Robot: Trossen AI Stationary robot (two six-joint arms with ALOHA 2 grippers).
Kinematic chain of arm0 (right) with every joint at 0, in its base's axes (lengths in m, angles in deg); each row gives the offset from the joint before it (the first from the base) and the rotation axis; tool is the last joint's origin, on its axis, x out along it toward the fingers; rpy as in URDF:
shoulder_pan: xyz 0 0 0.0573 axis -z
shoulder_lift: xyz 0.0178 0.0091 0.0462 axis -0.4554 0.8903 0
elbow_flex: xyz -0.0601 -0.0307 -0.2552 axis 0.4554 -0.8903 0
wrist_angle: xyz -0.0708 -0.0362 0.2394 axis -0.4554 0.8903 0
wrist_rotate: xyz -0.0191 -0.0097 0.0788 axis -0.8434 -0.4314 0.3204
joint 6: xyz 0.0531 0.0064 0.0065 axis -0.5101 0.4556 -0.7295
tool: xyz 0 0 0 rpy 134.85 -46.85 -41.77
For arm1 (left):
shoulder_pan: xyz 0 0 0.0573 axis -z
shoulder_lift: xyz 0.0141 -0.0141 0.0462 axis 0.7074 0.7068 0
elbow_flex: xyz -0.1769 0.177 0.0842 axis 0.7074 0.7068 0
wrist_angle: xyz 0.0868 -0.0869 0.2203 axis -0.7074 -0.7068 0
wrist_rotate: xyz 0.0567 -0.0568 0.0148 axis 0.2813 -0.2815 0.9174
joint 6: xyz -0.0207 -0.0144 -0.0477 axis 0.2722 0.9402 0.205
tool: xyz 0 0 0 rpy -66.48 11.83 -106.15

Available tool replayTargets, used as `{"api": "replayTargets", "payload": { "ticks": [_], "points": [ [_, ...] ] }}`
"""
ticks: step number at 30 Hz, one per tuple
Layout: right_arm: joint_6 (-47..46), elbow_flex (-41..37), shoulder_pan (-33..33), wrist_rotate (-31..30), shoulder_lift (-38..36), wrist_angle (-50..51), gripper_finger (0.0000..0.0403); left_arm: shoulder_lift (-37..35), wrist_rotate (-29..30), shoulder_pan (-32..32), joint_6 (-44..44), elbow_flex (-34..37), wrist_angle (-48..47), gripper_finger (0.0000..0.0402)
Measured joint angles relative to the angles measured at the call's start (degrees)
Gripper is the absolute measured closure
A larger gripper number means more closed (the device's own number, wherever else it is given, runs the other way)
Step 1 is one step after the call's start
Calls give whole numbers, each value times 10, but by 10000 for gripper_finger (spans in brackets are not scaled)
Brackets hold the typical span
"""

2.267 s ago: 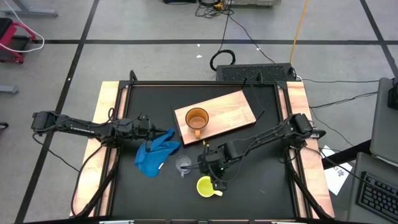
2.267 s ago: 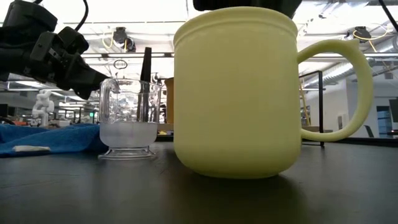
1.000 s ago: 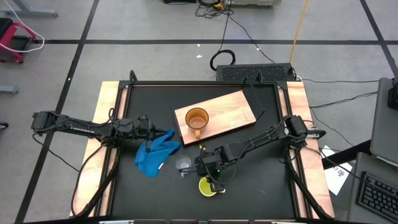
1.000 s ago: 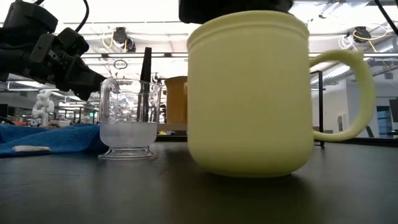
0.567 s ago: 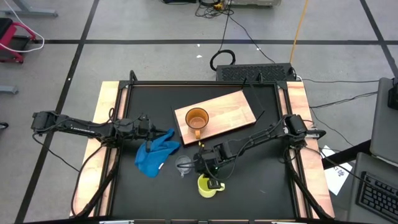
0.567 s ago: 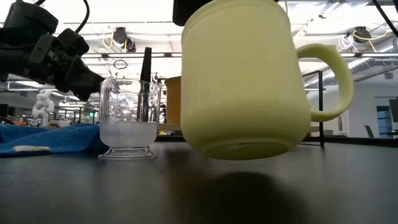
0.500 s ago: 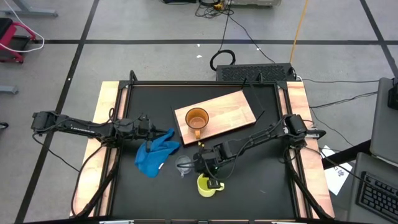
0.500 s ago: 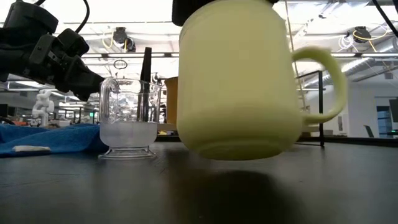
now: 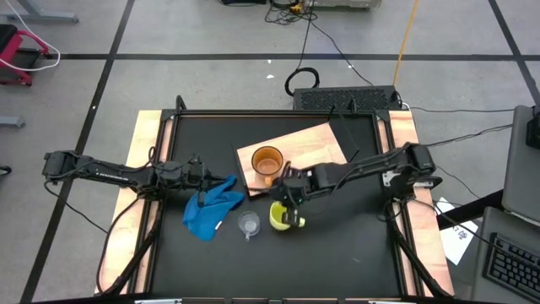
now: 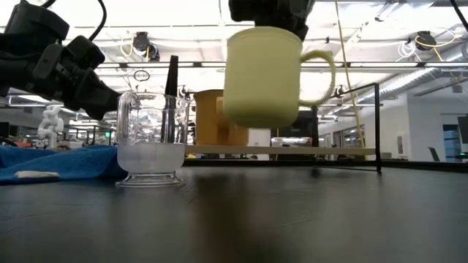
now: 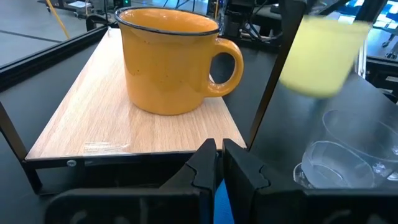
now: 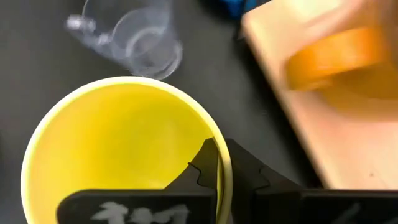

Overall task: Stack small to large cups/mugs on shelf
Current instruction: Put the yellow mug on the shelf

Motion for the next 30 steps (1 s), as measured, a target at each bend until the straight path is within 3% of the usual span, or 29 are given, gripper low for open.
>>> {"api": "replayTargets", "payload": {
  "ticks": [8, 30],
  "points": [
    [-25, 0, 11, -27, -48, 18, 402, 0, 0, 0, -1, 0, 0, 371],
    [-20, 0, 4, -29, -50, 39, 400, 0, 1, 0, -2, 0, 0, 371]
  ]
}}
